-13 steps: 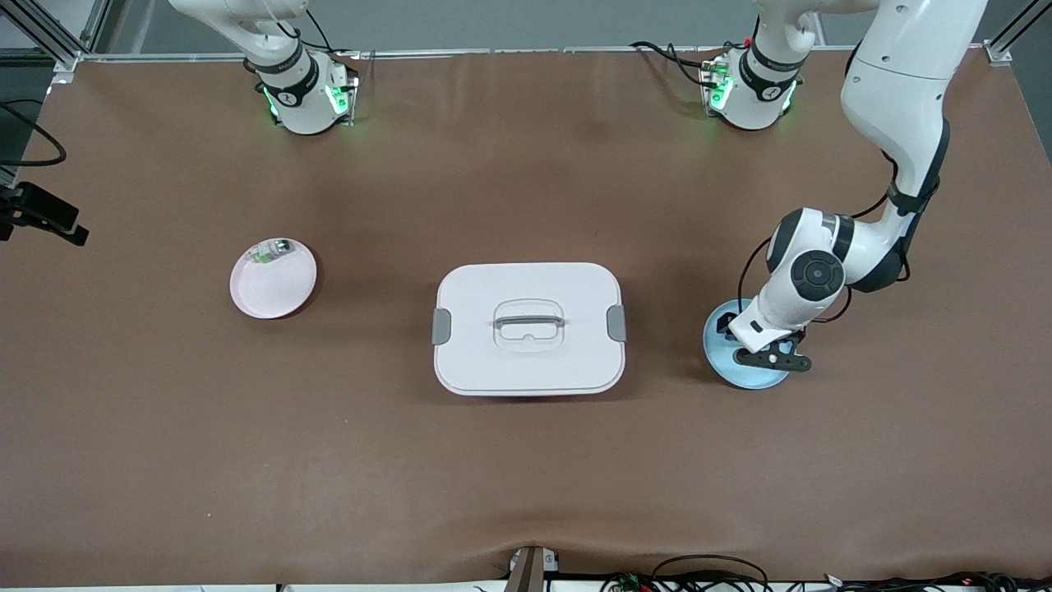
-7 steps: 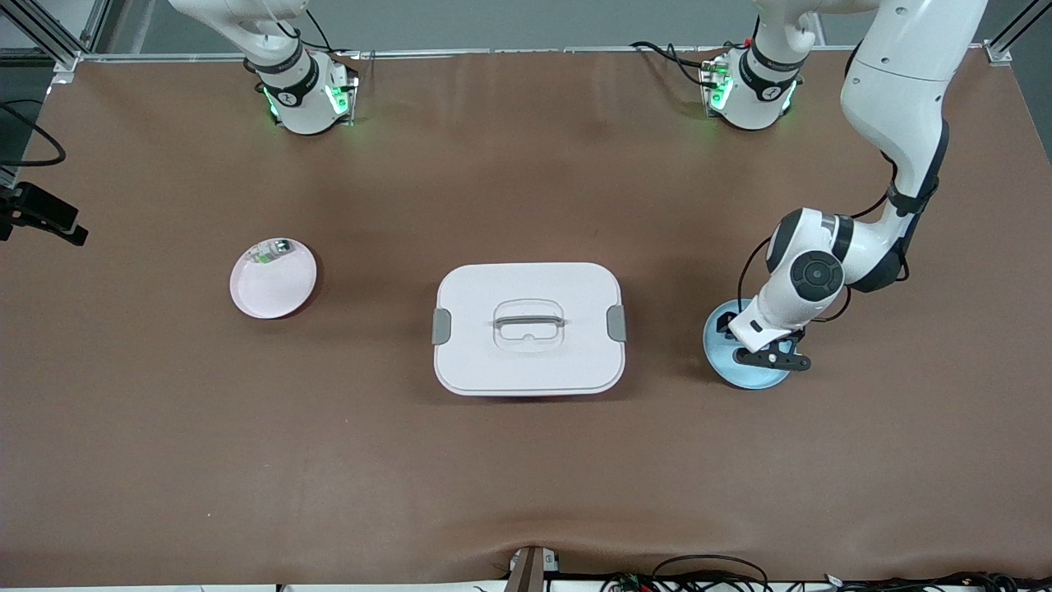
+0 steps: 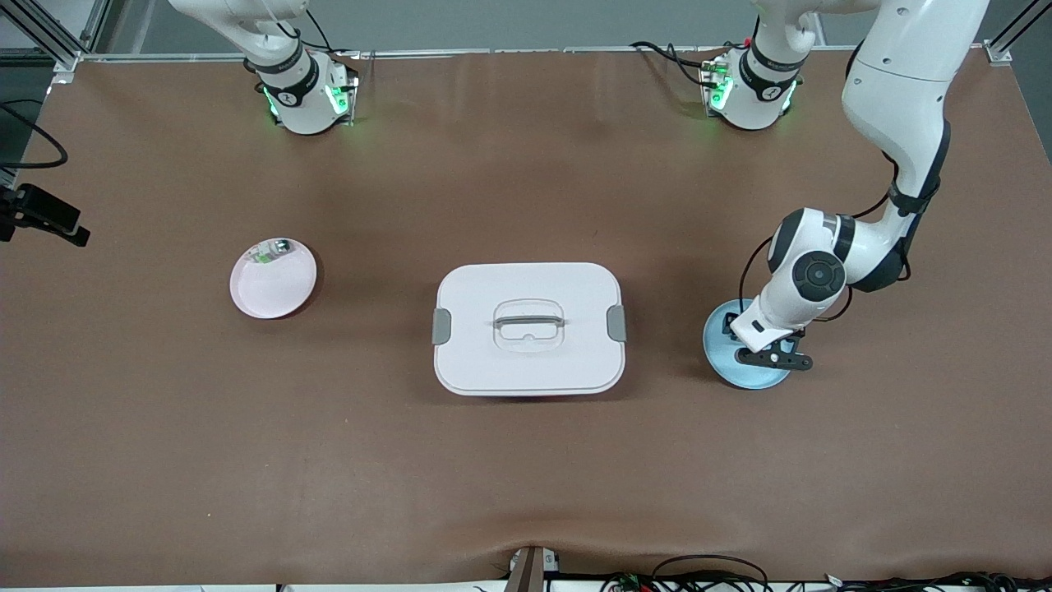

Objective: Transfer orange switch to right arm and place
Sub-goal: 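Lower the left gripper and grasp the black-orange switch, then carry the switch over the box while the right gripper reaches toward it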

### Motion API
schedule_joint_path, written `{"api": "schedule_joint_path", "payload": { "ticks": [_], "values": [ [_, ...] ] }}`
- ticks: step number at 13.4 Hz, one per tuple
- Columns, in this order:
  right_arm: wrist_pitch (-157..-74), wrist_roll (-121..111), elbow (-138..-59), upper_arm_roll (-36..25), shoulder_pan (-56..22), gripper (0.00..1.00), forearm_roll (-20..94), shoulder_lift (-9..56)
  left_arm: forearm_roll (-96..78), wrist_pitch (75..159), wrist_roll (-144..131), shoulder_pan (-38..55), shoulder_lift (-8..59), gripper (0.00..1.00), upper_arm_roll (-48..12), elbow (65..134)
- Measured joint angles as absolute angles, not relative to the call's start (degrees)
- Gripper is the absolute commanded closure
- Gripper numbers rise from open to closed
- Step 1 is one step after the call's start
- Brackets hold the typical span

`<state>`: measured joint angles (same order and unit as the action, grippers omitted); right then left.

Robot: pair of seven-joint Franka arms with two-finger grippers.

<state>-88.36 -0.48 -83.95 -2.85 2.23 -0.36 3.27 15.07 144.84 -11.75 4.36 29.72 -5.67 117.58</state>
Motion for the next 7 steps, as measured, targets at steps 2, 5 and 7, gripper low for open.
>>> {"api": "schedule_joint_path", "payload": {
  "ticks": [2,5,7],
  "values": [
    [-88.15,-0.48,-83.96,-2.85,2.23,0.0,-0.36,3.31,15.07,144.84,-12.23,4.35,29.71,0.71,-5.67,117.57],
    [-88.1,-0.48,-84.0,-2.83,2.2,0.0,-0.36,3.37,15.07,144.75,-16.7,4.31,29.17,0.72,-5.66,117.19],
    [-88.1,-0.48,-84.0,-2.84,2.21,0.0,-0.36,3.38,14.92,142.7,-19.57,4.32,27.06,0.72,-5.77,116.57]
  ]
}}
